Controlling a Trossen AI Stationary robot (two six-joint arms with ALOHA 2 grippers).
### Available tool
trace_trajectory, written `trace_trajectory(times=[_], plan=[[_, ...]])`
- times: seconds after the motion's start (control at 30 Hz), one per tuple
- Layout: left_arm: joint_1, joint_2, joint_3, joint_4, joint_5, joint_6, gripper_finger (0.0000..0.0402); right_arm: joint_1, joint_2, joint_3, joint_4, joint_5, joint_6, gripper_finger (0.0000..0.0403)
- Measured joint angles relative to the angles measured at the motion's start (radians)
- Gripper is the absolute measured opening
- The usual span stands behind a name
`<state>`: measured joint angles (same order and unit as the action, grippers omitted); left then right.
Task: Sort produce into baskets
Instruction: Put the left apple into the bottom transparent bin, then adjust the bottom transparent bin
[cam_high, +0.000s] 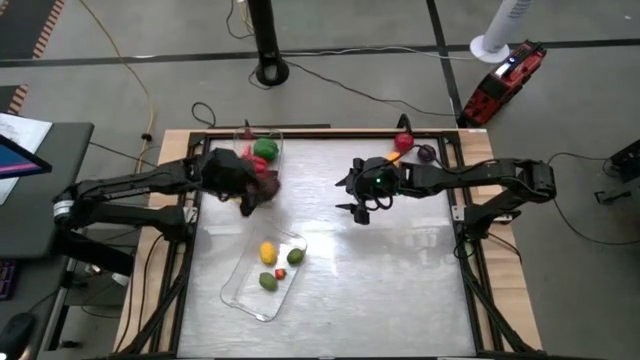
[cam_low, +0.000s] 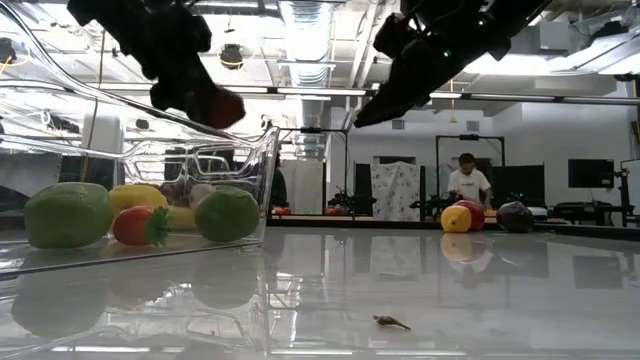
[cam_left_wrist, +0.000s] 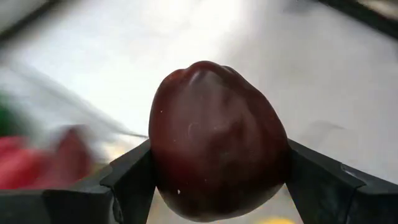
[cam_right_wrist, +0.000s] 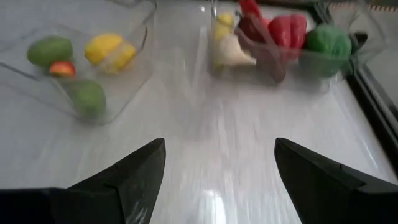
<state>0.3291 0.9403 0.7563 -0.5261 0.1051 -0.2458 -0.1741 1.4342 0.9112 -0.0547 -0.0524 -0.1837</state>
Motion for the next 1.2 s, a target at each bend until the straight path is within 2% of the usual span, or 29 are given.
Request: trace_trajectory(times=[0.1,0.23,0.37,0.5,0.67,0.73,0.8,1.03,1.2], plan=[[-0.088,-0.004,-0.001,0.0,0.109,-0.036,0.0289,-0.004,0.0,0.0,-0.042,0.001,0.001,0.0327],[-0.25,0.01,-0.001,0.004,0.114,-0.076,0.0289,-0.021,0.0,0.0,-0.08,0.001,0.009,0.0327],[-0.39,0.025,-0.003,0.014,0.052,-0.136,0.0295,-0.033,-0.001,0.0,-0.123,0.001,0.011,0.0327],[-0.483,0.033,-0.003,0.014,-0.066,-0.19,0.0331,-0.061,-0.014,0.0,-0.195,0.0,0.011,0.0327],[-0.515,0.039,-0.003,-0.002,-0.092,-0.212,0.0387,-0.096,-0.026,0.0,-0.252,0.001,-0.001,0.033],[-0.515,0.042,-0.003,-0.024,-0.091,-0.214,0.0395,-0.104,-0.032,0.0,-0.261,0.001,-0.005,0.0335],[-0.512,0.041,-0.003,-0.023,-0.101,-0.219,0.0392,-0.109,-0.045,0.0,-0.295,0.002,-0.007,0.034],[-0.508,0.048,-0.003,-0.052,-0.243,-0.226,0.0372,-0.137,-0.099,0.0,-0.378,-0.002,0.024,0.0335],[-0.508,0.062,0.003,-0.043,-0.298,-0.167,0.0368,-0.018,-0.017,0.001,-0.27,-0.09,0.048,0.0327]])
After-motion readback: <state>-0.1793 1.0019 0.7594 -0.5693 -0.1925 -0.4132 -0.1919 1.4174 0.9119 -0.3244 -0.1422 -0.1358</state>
